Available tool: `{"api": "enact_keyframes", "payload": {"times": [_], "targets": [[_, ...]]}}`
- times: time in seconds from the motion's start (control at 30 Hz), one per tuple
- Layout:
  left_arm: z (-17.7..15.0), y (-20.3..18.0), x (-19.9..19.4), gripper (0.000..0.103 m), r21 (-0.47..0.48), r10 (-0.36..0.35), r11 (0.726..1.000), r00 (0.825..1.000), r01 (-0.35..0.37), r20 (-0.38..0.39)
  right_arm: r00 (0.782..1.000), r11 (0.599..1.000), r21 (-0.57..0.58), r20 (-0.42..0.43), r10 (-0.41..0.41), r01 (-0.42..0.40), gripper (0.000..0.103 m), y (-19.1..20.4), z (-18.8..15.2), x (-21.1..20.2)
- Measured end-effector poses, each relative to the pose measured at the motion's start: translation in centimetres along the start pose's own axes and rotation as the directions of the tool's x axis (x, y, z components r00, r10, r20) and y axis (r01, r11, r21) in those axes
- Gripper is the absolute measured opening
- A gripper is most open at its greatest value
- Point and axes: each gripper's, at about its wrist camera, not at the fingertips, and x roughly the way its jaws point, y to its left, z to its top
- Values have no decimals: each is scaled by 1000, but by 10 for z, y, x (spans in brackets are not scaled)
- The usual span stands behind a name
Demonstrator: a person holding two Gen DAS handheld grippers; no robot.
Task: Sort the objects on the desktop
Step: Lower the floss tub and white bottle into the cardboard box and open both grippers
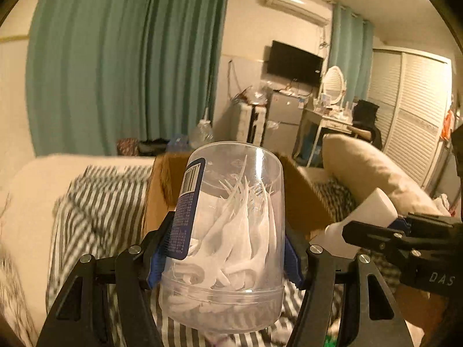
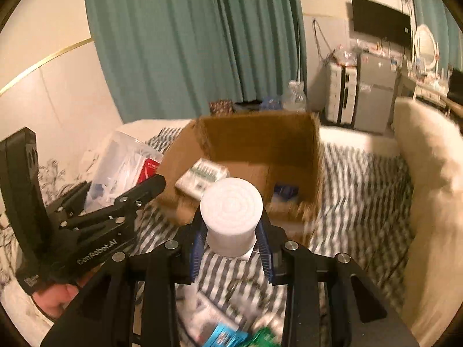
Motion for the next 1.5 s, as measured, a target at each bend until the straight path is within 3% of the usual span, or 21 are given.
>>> {"api": "enact_keyframes", "payload": {"times": [0.23,0.47,0.63,0.7,0.73,0.77,0.97,1.23,1.37,1.5], "targets": [[32,6,47,66,63,1,998,1000,-2,16,998,999,-6,56,-37,37,32,-7,49,26],[4,33,100,66,-6,10,1000,993,-10,-114,998,998,18,-28,-55,56,32,-24,52,87],[-8,41,111,70,-44,7,999,986,-14,-165,997,998,37,-61,-55,57,33,-34,40,101],[-8,40,107,83,-47,2,999,988,-10,-156,997,997,43,-56,-62,64,44,-38,39,99],[-5,38,103,95,-45,4,999,990,-10,-143,996,996,49,-42,-74,76,50,-40,39,95],[-2,37,98,103,-43,6,999,993,-11,-122,996,995,52,-33,-80,82,51,-40,40,91],[5,24,71,103,-2,19,1000,997,-19,-77,995,993,55,5,-100,100,51,-39,42,67],[-14,13,25,103,19,27,999,996,-26,-80,997,996,43,-3,-74,75,51,-23,24,32],[-44,17,0,103,-24,-6,1000,994,3,-107,998,998,23,-12,-63,64,51,-13,6,11],[-82,27,-13,103,-77,11,997,986,-24,-166,996,997,-4,-34,-80,80,51,-11,-23,-1]]}}
